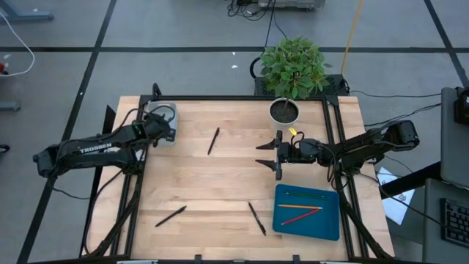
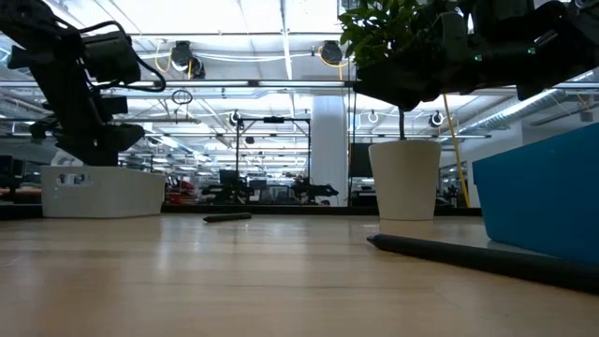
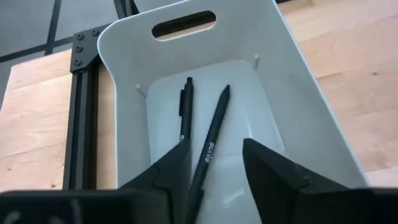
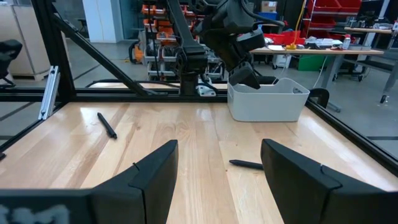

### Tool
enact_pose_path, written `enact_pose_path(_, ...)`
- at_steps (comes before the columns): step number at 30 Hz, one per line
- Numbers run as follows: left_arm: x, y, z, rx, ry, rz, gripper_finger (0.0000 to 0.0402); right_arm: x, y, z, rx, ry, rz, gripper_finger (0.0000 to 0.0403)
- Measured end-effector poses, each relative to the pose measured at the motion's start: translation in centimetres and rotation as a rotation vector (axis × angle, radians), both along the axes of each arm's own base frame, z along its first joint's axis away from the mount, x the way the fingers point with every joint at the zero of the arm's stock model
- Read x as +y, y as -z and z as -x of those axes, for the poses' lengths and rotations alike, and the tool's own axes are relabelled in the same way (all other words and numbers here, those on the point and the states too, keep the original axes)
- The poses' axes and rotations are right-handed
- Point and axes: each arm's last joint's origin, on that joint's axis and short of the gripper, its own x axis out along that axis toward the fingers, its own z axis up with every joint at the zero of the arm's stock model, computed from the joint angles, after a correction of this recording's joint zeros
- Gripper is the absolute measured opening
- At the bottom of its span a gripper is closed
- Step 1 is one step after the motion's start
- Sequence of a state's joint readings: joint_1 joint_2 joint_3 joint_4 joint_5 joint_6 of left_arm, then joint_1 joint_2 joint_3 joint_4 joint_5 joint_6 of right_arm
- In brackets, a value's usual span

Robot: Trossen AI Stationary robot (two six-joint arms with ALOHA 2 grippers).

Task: Sort pens & pencils
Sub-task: Put the black pen into the white bin

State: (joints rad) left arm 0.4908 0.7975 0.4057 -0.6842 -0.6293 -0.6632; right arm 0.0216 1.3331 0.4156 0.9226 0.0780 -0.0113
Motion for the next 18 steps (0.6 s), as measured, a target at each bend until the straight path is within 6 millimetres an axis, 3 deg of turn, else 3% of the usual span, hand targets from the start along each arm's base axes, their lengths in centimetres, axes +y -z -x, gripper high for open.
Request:
enact_pose_path(7,0.1,-0.2,-0.1,-0.004,0.008,-0.015,0.0175,0.0,0.0,0.0,0.0,0.0,0.0,0.0219)
enact_pose_path(11,0.1,-1.8,-0.7,-0.056,0.069,-0.063,0.0176,0.0,0.0,0.0,0.001,0.0,0.0,0.0219)
enact_pose_path(18,-2.0,-5.0,-3.1,-0.279,0.368,-0.202,0.0177,0.0,0.0,0.0,0.001,0.0,0.0,0.0219)
